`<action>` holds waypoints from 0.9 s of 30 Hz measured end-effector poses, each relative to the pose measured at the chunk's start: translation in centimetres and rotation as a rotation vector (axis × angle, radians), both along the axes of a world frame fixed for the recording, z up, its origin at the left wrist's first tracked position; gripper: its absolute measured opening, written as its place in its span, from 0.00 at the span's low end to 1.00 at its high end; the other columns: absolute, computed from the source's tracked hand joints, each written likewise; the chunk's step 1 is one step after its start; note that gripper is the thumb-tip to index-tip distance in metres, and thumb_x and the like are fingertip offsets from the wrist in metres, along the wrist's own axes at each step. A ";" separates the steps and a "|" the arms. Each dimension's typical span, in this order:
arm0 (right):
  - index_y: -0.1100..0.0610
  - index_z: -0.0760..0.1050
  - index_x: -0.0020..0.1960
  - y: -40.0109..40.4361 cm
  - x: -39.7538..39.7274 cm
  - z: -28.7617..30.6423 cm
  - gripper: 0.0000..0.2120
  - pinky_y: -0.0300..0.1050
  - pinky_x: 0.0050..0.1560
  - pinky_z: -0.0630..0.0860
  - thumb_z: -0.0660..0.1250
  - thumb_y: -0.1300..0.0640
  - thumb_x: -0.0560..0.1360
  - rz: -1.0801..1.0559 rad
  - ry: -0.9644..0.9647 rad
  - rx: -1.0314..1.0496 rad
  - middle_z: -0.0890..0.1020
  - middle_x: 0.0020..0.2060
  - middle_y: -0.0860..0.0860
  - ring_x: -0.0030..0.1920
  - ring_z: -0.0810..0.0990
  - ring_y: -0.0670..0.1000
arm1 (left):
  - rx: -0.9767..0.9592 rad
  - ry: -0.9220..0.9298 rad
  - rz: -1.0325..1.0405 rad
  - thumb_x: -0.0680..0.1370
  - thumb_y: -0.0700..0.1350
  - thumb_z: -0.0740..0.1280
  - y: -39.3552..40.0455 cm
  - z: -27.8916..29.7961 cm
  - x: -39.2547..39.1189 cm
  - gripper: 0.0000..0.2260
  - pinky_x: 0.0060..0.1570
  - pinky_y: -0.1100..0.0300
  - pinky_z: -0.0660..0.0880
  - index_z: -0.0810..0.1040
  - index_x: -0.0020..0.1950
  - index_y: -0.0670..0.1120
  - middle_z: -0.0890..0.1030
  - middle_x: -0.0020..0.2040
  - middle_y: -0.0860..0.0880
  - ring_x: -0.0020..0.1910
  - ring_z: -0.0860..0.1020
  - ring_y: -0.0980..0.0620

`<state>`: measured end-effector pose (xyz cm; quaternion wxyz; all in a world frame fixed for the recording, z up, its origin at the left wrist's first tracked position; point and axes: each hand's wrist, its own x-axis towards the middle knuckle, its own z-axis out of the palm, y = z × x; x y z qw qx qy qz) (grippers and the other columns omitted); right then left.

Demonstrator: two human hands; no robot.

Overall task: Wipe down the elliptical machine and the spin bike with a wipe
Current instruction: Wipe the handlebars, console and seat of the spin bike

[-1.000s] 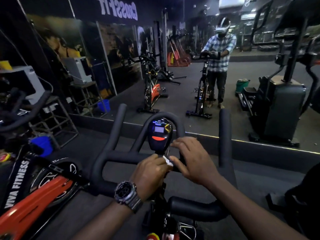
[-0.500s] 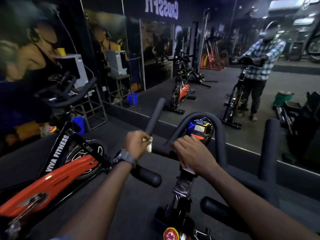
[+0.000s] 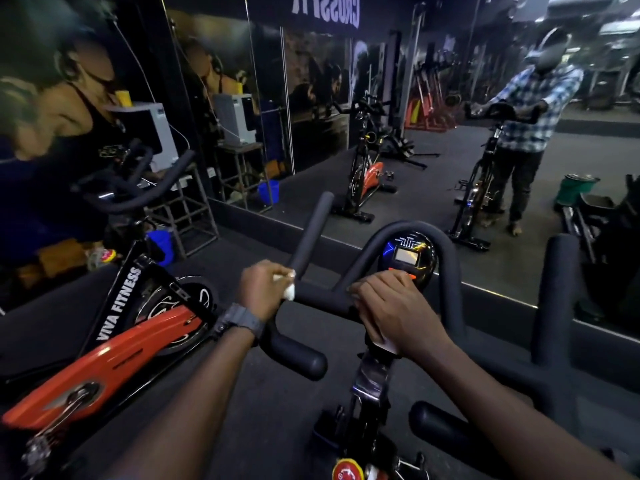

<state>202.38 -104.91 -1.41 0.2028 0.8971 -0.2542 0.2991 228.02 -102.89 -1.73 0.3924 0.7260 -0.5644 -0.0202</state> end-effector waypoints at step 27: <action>0.59 0.78 0.53 0.1 -0.2 0.1 0.11 0.53 0.52 0.74 0.64 0.53 0.78 0.010 -0.071 -0.013 0.80 0.47 0.53 0.49 0.78 0.57 | -0.116 0.170 -0.128 0.71 0.55 0.69 10.5 -3.3 0.2 0.12 0.38 0.61 0.74 0.86 0.45 0.50 0.81 0.37 0.52 0.37 0.79 0.58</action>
